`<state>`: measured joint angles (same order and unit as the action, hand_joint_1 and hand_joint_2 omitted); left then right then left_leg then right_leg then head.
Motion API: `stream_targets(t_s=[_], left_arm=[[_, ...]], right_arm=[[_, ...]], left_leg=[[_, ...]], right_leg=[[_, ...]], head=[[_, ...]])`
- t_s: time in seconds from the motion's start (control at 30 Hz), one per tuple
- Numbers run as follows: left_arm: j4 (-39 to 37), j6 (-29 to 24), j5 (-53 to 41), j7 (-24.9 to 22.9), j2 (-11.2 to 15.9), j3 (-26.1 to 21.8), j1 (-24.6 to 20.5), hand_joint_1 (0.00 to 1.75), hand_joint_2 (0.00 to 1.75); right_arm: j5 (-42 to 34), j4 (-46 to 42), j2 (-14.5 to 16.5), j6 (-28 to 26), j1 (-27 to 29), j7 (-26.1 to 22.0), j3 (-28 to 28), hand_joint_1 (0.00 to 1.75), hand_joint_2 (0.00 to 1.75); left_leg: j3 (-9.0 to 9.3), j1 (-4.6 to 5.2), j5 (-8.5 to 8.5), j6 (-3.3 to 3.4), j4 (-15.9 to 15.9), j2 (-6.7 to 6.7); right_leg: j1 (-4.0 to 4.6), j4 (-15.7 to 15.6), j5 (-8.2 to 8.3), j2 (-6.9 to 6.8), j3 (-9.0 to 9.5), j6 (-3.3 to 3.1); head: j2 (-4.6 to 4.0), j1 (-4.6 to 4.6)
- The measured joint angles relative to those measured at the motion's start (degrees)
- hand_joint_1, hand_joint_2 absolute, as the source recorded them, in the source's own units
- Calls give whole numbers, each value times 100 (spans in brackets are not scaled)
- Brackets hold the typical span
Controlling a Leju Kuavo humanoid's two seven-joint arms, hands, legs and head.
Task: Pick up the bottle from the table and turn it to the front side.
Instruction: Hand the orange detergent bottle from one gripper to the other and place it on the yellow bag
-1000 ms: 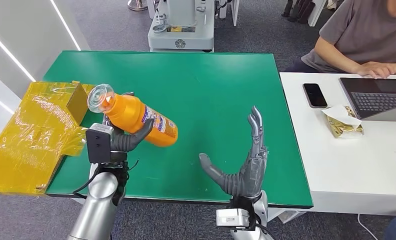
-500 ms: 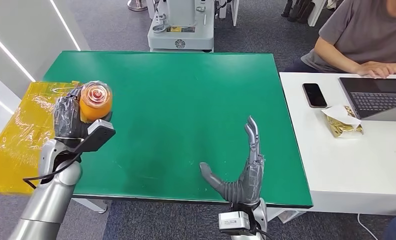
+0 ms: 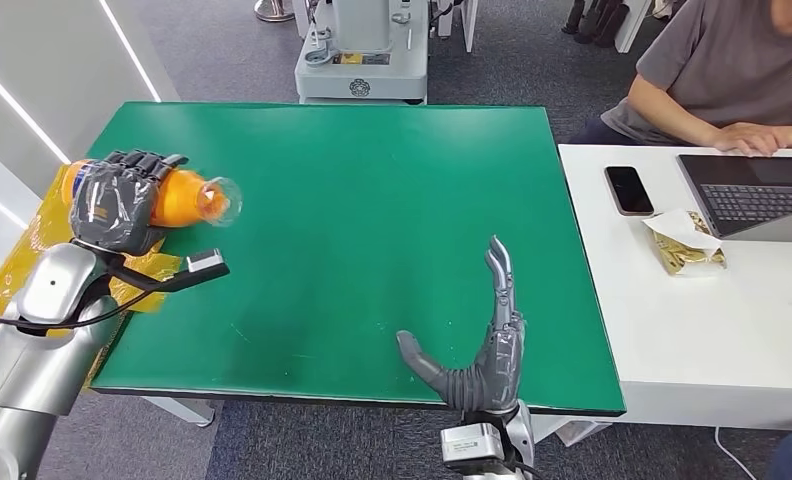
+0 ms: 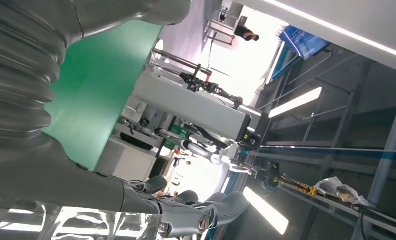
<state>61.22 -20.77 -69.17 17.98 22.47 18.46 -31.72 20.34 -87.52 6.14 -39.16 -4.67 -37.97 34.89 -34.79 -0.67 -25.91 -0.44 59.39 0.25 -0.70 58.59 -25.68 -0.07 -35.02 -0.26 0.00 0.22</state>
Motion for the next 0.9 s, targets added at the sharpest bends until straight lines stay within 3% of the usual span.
stream_targets(t_s=[0.13,0.43,0.9], left_arm=[[-81,172,-166,0,117,338,-106,166,175],[-922,465,-381,317,20,1143,-478,175,175],[-1873,426,-375,370,-300,1506,-823,175,175]], right_arm=[[24,-76,-59,0,9,43,33,0,175],[105,-290,-137,0,50,155,84,0,175],[183,-411,-185,0,123,228,157,0,175]], left_leg=[[-2,1,0,0,1,1],[-1,2,0,0,2,3],[-2,1,0,0,1,9]], right_leg=[[-1,-1,1,0,-2,-2],[-1,-2,3,1,-5,-3],[-1,-1,7,5,-7,-10]], head=[[0,-1],[0,0],[0,-1]])
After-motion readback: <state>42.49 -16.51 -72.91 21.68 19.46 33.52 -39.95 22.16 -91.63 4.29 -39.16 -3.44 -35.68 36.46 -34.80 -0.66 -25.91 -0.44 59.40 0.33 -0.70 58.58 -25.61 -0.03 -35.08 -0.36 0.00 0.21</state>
